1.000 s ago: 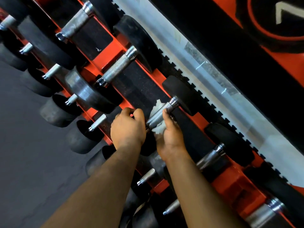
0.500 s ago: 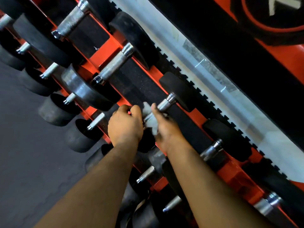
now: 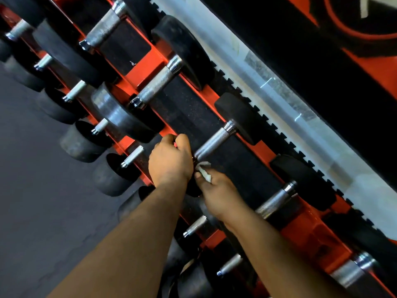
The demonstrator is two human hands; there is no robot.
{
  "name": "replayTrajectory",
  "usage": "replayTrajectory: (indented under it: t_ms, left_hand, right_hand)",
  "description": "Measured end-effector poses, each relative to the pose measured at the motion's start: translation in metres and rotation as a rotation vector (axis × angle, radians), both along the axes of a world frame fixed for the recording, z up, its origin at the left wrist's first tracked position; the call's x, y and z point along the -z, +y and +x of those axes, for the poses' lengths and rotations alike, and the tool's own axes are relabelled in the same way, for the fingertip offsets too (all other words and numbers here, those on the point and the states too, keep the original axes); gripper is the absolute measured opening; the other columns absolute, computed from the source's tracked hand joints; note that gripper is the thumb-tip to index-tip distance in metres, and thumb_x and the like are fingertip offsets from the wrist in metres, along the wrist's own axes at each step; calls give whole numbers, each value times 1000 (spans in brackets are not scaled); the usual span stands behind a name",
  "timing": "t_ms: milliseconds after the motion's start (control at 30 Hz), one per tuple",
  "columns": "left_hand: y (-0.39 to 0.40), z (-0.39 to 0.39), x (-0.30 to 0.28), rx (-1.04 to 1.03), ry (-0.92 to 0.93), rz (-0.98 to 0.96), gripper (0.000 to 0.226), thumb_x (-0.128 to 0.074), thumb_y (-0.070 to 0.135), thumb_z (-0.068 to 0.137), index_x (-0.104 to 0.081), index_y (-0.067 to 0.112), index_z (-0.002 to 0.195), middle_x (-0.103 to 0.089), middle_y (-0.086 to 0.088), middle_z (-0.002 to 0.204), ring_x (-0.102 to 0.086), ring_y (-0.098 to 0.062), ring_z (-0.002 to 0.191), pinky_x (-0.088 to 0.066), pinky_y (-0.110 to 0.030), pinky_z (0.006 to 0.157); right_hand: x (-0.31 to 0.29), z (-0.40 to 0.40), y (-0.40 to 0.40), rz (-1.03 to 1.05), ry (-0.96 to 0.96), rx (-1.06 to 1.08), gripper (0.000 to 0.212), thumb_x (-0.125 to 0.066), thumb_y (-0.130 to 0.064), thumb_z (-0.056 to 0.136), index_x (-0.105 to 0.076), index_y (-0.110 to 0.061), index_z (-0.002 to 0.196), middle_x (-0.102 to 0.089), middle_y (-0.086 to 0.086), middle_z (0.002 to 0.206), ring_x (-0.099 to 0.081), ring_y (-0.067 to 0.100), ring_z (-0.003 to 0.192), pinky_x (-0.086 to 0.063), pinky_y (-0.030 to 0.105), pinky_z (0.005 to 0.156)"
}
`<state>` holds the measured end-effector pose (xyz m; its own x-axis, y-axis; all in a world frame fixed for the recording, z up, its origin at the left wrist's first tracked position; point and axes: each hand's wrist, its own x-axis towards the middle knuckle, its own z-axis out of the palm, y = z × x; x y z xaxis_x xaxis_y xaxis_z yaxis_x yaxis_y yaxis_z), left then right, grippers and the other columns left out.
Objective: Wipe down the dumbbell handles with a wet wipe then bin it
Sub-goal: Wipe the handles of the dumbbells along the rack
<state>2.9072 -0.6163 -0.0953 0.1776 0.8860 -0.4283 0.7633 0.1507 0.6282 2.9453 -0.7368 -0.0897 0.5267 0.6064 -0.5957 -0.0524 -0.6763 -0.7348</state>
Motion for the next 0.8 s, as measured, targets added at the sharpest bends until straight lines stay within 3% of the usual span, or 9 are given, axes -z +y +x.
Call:
replayTrajectory:
  t_ms: [133,200,267,367,433,500,633,700,800]
  left_hand:
    - [-2,-1,-1,3,-17,-1,51,-27,51,86,-67,22,100,-69,-14,103,-60,-38,102,-50,-48,92]
    - [-1,-1,-1,0,-27,0,48,-29,48,89,-67,22,101,-69,-15,104,-60,-38,102,-50,-47,91]
    - [-1,-2,-1,-2,-30,-11,50,-28,49,88,-67,21,101,-69,-15,105,-60,-38,102,-50,-47,91]
    - [-3,0,-4,-11,-31,-15,59,-23,53,83,-68,21,103,-69,-12,106,-61,-36,104,-50,-46,92]
    - [-2,0,-6,-15,-29,-14,61,-22,55,81,-68,22,102,-70,-11,106,-61,-35,104,-50,-47,92]
    - [-3,0,-8,-11,-31,-21,58,-24,54,83,-68,22,103,-70,-11,106,-61,-35,104,-50,-47,92]
    - [-5,1,-10,-7,-11,-7,55,-26,52,84,-69,23,105,-70,-11,106,-62,-35,103,-50,-45,90]
    - [-5,0,-9,-2,-9,2,56,-26,52,83,-69,23,104,-70,-12,106,-62,-36,103,-51,-46,90]
    - [-4,-2,-4,-1,-30,8,54,-27,52,84,-68,21,103,-70,-13,106,-62,-37,103,-51,-47,91]
  right_hand:
    - [-26,23,-4,108,-92,-44,26,-56,-36,98,-72,-25,115,-75,-4,108,-69,12,102,-54,39,94]
    - [-28,40,3,187,-426,-135,37,-54,-25,99,-62,-23,135,-68,0,128,-62,13,118,-48,35,104]
    - [-17,54,15,181,-799,-432,50,-52,-8,95,-50,-13,145,-56,7,144,-48,22,137,-31,45,119]
    - [0,60,32,-61,-939,-958,57,-31,-16,96,-35,-16,154,-37,2,159,-14,22,154,9,54,121]
    - [3,55,28,-136,-961,-1142,65,-17,-19,92,-30,-17,156,-24,2,164,2,22,155,13,56,120]
    - [0,49,11,-158,-1038,-1279,72,-12,-18,87,-28,-14,156,-13,7,167,8,25,154,4,59,121]
    - [2,44,-9,-298,-1175,-1371,66,-12,-18,93,-18,-8,157,-6,17,166,5,31,154,-7,69,116]
    - [6,44,15,-300,-1187,-1370,64,-17,-15,92,-26,-9,155,-27,18,160,-14,33,152,-5,71,114]
    - [7,40,61,-310,-1133,-1351,46,-34,-12,94,-53,-9,135,-59,4,115,-50,24,118,3,62,120]
